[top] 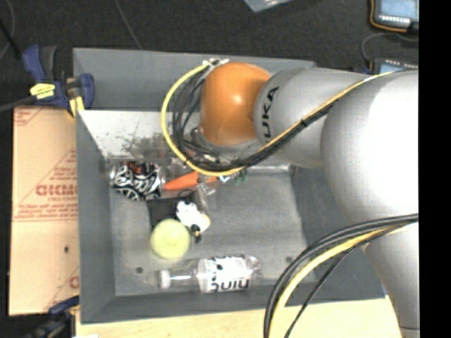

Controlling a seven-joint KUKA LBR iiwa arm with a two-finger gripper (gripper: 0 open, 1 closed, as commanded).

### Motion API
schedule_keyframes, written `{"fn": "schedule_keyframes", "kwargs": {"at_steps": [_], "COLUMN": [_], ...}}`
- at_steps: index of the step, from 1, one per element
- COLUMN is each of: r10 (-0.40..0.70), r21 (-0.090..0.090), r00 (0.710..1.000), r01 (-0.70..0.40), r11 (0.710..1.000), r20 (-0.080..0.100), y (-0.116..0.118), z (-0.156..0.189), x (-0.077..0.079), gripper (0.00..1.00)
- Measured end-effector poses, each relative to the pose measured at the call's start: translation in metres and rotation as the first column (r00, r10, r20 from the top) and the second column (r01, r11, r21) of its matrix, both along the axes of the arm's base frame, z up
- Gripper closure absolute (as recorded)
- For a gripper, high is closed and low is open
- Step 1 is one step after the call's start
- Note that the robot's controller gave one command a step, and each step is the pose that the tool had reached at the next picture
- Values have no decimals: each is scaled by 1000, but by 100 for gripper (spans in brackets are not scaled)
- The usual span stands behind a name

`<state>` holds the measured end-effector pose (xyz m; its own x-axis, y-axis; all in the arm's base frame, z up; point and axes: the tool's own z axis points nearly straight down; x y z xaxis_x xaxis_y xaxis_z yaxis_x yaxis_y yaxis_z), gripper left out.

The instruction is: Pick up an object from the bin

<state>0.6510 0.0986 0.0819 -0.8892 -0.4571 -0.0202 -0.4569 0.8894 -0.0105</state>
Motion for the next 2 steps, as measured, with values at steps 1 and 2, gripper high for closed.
{"fn": "schedule_keyframes", "kwargs": {"at_steps": [1, 2], "r10": [-169, 108], "r21": [5, -1], "r00": [986, 994], "r01": [169, -108], "r11": [986, 994], "r20": [0, 6], "y": [-3, 23], "z": [-5, 0], "x": [-4, -5], "gripper": [0, 100]}}
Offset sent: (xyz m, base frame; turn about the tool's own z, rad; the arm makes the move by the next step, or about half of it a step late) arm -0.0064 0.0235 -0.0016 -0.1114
